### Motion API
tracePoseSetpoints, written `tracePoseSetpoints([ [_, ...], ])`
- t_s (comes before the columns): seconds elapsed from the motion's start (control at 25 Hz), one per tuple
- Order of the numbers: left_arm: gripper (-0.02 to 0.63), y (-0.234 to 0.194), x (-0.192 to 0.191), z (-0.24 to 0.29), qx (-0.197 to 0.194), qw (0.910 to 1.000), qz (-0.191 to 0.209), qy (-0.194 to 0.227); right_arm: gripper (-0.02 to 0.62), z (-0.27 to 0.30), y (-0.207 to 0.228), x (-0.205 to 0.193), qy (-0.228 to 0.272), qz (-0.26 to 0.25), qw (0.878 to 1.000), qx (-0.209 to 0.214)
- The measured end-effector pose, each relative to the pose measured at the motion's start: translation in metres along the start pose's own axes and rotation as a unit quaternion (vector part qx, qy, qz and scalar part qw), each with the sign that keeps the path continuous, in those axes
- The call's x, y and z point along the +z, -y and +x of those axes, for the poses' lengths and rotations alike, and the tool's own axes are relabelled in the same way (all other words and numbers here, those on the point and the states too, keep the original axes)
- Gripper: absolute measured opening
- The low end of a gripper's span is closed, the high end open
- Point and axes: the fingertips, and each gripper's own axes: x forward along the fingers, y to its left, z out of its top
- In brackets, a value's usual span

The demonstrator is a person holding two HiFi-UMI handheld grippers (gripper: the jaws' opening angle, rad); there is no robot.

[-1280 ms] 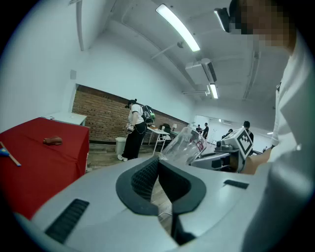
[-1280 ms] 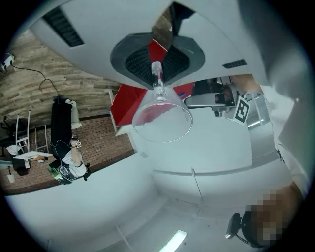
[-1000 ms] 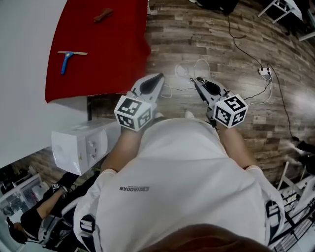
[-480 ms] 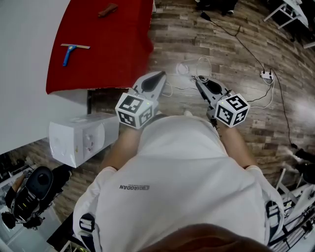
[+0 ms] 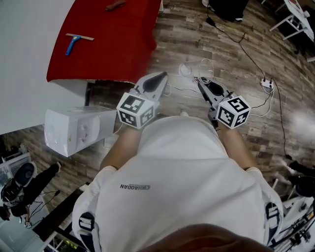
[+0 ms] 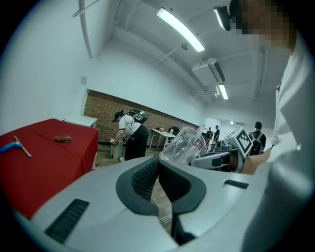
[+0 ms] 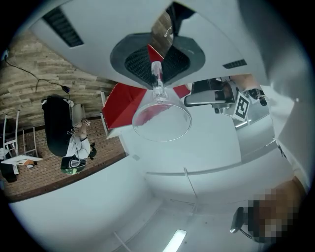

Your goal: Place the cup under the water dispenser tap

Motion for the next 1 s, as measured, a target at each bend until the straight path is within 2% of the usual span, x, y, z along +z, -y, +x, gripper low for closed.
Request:
tracePoseSetpoints([
  [0.52, -0.005, 0.024, -0.013, -0.014, 0.057, 0.9979, -0.024, 0.020, 0.049, -0.016, -0.004, -0.010, -0.034, -0.026, 0.998, 0.052],
  [1.0, -0.005, 0.034, -0.032, -0.043, 0.127, 0.9899, -0.049, 0.039, 0.049, -0.014, -0.019, -0.022, -0.058, -0.049, 0.990, 0.115],
])
